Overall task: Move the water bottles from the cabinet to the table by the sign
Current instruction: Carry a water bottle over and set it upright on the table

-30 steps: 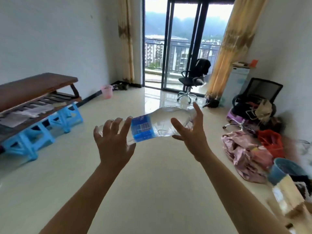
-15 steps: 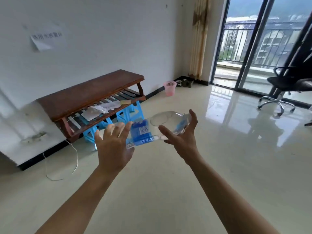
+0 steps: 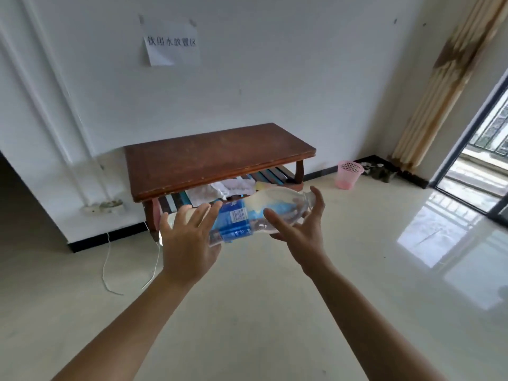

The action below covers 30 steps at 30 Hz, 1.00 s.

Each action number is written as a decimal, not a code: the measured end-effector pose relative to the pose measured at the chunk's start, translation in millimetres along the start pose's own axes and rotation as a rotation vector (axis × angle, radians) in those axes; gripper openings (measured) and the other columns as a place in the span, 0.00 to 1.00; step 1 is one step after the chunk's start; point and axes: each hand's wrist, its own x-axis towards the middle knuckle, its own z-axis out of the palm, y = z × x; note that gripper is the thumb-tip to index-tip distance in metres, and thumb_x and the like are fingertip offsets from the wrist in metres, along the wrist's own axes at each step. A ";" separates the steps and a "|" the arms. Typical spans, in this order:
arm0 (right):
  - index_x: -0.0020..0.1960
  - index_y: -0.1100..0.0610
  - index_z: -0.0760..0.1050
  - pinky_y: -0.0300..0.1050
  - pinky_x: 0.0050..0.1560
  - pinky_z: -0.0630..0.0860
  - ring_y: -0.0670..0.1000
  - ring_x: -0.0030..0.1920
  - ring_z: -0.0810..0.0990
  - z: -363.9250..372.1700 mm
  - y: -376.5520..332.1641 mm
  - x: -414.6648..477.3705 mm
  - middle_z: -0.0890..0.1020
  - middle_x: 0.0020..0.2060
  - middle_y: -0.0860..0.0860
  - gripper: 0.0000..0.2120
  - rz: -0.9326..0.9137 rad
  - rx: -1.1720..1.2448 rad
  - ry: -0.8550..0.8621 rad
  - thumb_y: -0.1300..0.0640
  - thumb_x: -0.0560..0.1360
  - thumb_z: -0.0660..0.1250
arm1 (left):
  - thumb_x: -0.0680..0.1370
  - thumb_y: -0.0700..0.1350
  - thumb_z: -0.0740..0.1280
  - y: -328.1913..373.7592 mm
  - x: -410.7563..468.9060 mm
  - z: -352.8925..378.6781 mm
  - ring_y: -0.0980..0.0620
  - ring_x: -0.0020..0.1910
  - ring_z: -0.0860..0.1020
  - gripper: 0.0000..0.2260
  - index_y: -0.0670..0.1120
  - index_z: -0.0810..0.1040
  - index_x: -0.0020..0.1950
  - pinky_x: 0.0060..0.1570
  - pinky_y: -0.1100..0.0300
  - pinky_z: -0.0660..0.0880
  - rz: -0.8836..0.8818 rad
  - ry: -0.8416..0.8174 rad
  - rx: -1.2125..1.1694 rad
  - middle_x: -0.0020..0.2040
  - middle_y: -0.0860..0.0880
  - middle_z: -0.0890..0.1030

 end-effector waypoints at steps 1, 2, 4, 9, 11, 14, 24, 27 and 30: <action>0.71 0.36 0.52 0.43 0.42 0.83 0.50 0.57 0.83 11.1 5.3 25.3 0.72 0.61 0.43 0.44 0.010 0.002 -0.006 0.55 0.70 0.80 | 0.63 0.54 0.83 -14.4 19.1 11.4 0.39 0.62 0.78 0.41 0.48 0.73 0.73 0.56 0.31 0.73 0.004 -0.001 0.000 0.64 0.46 0.80; 0.71 0.36 0.52 0.46 0.44 0.84 0.52 0.58 0.82 22.6 10.4 54.0 0.72 0.62 0.46 0.45 0.005 0.017 -0.007 0.53 0.70 0.81 | 0.63 0.54 0.83 -29.1 44.1 22.3 0.39 0.62 0.78 0.41 0.48 0.73 0.74 0.57 0.31 0.73 0.019 0.016 0.013 0.64 0.46 0.80; 0.73 0.34 0.52 0.56 0.53 0.84 0.54 0.61 0.81 38.2 15.8 95.4 0.70 0.68 0.50 0.49 -0.002 -0.026 0.019 0.45 0.66 0.83 | 0.63 0.54 0.83 -49.6 82.3 39.2 0.39 0.62 0.78 0.42 0.49 0.72 0.74 0.59 0.32 0.72 0.030 0.036 0.042 0.65 0.46 0.80; 0.72 0.27 0.51 0.63 0.57 0.82 0.57 0.64 0.81 61.6 50.4 195.8 0.68 0.73 0.53 0.52 0.035 -0.059 0.035 0.38 0.62 0.83 | 0.67 0.55 0.80 -83.9 156.4 102.3 0.41 0.64 0.76 0.40 0.50 0.70 0.75 0.59 0.33 0.71 0.027 -0.002 0.016 0.66 0.48 0.78; 0.74 0.30 0.51 0.61 0.55 0.83 0.56 0.64 0.80 73.5 74.0 250.4 0.68 0.73 0.53 0.52 0.045 -0.039 0.029 0.40 0.63 0.83 | 0.67 0.55 0.80 -102.1 196.1 140.5 0.42 0.64 0.76 0.39 0.50 0.70 0.75 0.60 0.32 0.71 0.023 -0.004 0.021 0.66 0.49 0.78; 0.75 0.32 0.51 0.62 0.60 0.81 0.55 0.68 0.76 93.8 109.3 335.6 0.66 0.74 0.51 0.53 0.026 -0.072 0.013 0.35 0.62 0.82 | 0.68 0.55 0.80 -128.6 256.8 194.2 0.43 0.63 0.76 0.39 0.51 0.69 0.75 0.59 0.33 0.71 -0.004 -0.032 0.071 0.66 0.50 0.78; 0.75 0.34 0.50 0.57 0.66 0.78 0.50 0.63 0.80 196.8 163.8 566.5 0.74 0.67 0.49 0.52 0.091 0.004 -0.247 0.36 0.63 0.82 | 0.66 0.53 0.82 -236.0 404.8 287.1 0.42 0.63 0.77 0.40 0.49 0.70 0.74 0.60 0.35 0.71 -0.180 -0.083 0.161 0.66 0.47 0.79; 0.74 0.33 0.51 0.58 0.63 0.80 0.50 0.60 0.82 244.0 176.9 610.0 0.77 0.64 0.49 0.52 0.111 0.001 -0.321 0.36 0.62 0.82 | 0.67 0.54 0.81 -279.6 422.6 307.6 0.43 0.63 0.76 0.39 0.49 0.69 0.74 0.60 0.34 0.73 -0.250 -0.101 0.171 0.66 0.48 0.79; 0.73 0.31 0.52 0.58 0.62 0.81 0.50 0.60 0.82 284.9 198.1 642.0 0.77 0.64 0.49 0.51 0.118 -0.006 -0.350 0.36 0.62 0.82 | 0.67 0.55 0.81 -321.0 432.7 334.7 0.43 0.63 0.77 0.39 0.49 0.71 0.74 0.59 0.33 0.73 -0.312 -0.108 0.150 0.65 0.48 0.79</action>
